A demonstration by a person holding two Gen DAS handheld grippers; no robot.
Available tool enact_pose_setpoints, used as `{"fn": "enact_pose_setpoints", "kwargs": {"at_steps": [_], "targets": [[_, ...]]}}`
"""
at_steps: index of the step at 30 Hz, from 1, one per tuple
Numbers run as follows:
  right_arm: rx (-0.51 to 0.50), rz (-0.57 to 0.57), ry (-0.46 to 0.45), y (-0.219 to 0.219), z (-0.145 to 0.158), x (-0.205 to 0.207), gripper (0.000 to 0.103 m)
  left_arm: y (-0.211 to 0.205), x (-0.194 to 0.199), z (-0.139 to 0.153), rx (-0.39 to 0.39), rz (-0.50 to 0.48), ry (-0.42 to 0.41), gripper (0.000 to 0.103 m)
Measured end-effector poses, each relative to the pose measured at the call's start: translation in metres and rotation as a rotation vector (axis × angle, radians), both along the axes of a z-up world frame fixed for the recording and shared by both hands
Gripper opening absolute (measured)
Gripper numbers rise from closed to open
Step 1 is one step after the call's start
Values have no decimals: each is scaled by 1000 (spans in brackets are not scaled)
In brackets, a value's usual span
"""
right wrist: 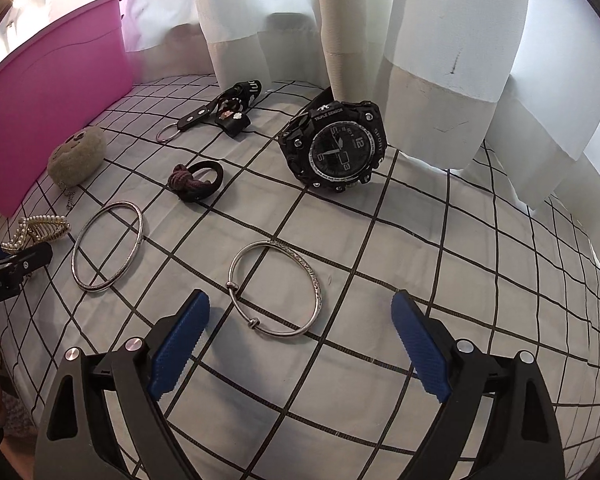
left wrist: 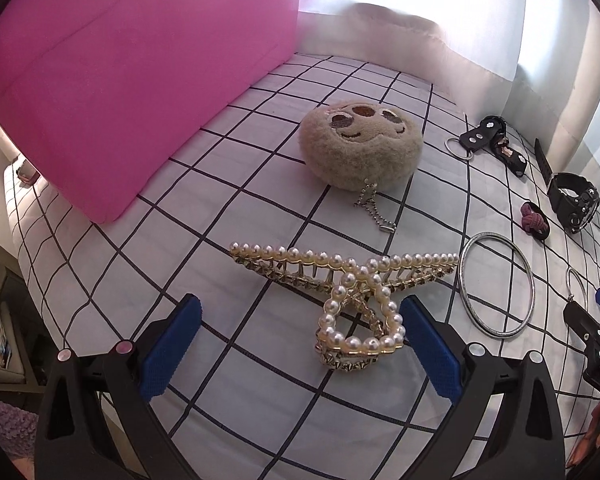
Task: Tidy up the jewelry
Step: 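Close the left tool on the pearl claw clip while the right tool grasps the silver bangle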
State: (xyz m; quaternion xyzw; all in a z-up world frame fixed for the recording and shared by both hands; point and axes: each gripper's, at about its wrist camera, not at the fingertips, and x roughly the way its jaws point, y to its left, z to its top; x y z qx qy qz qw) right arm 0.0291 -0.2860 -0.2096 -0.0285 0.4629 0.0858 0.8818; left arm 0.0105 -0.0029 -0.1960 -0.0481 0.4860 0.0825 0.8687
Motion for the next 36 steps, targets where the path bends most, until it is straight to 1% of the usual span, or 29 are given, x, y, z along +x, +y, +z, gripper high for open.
{"fn": "enact_pose_setpoints", "kwargs": {"at_steps": [3,8,14,18,26,27,28,31,33,34,35,36], "targets": [[0,5,-3,0,-1,2,94,-2,1,-1,5,9,-24,98],[-4,7,0,1,0,2,94,-4,-7,-3,19,12,-76,98],[-2,1,-9,4,-2,5,95,-5,-8,-3,25,16,-92,98],[-5,9,-10,5,-1,5,94,-6,-12,-4,34,-1,-118,98],[7,22,-15,5,-1,3,93,-6,-13,-4,28,-1,-108,97],[8,26,-17,5,0,3,92,-5,-13,-4,28,-1,-110,97],[6,37,-22,6,0,1,88,-5,-13,-4,26,1,-110,96],[3,70,-40,10,3,-6,79,-5,-14,-2,28,-1,-117,90],[3,81,-47,12,4,-8,73,-7,-16,-1,32,-25,-127,81],[4,84,-49,12,5,-9,70,-9,-17,-1,32,-35,-130,78],[6,89,-51,13,5,-10,69,-10,-17,0,32,-45,-133,73],[6,95,-54,14,5,-12,65,-12,-17,0,32,-57,-136,67]]}}
